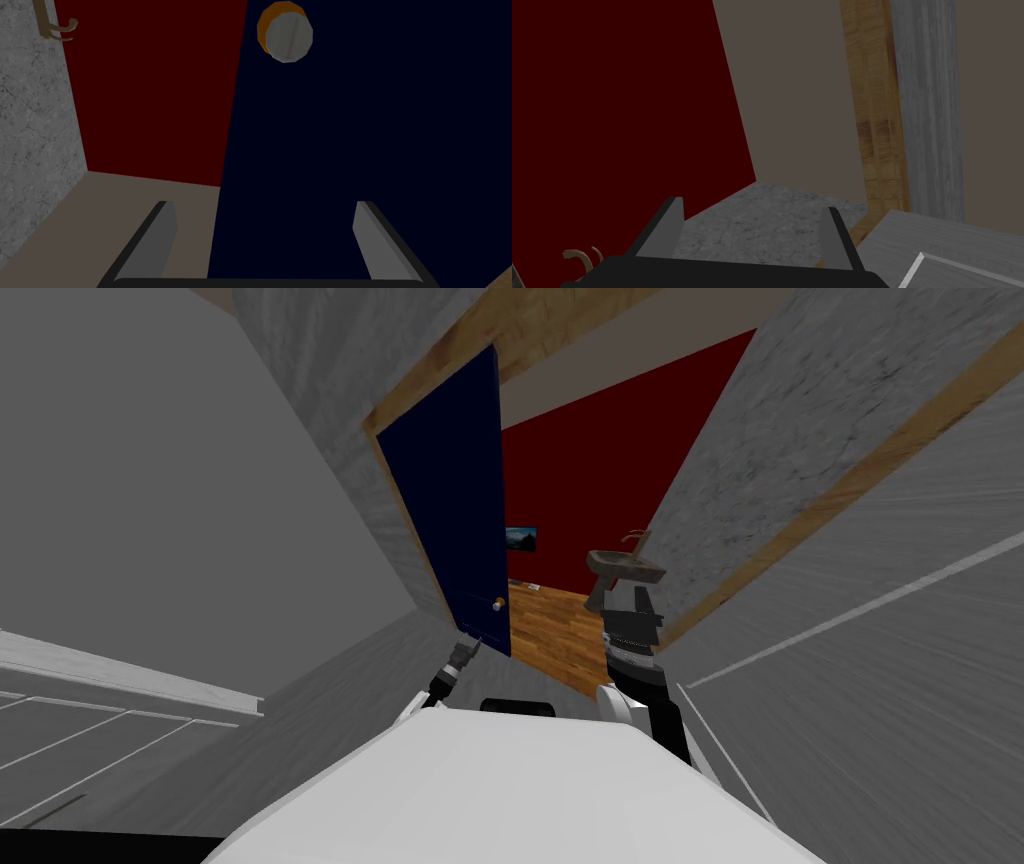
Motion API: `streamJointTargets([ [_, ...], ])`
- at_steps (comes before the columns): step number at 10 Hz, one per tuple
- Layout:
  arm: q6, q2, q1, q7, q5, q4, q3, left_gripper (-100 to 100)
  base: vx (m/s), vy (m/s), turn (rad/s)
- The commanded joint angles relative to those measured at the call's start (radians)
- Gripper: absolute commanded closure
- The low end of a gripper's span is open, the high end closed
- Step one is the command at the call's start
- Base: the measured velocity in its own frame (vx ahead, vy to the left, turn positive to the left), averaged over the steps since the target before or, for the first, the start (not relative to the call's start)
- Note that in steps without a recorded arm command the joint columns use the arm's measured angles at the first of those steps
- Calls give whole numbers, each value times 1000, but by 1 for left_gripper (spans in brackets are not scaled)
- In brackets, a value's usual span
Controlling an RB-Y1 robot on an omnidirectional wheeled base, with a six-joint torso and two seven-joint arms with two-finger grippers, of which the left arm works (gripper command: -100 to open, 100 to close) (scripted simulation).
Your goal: Pull the door open
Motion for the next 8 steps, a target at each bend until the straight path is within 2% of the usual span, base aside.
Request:
streamJointTargets([
  [1,-14,6,-8,-30,-8,32,-1,-100,140,-41,-5],
  [2,-26,10,-16,-55,-16,62,-3,-100,132,-21,-5],
  [8,-67,24,-46,-147,-45,167,-9,-100,137,-23,0],
])
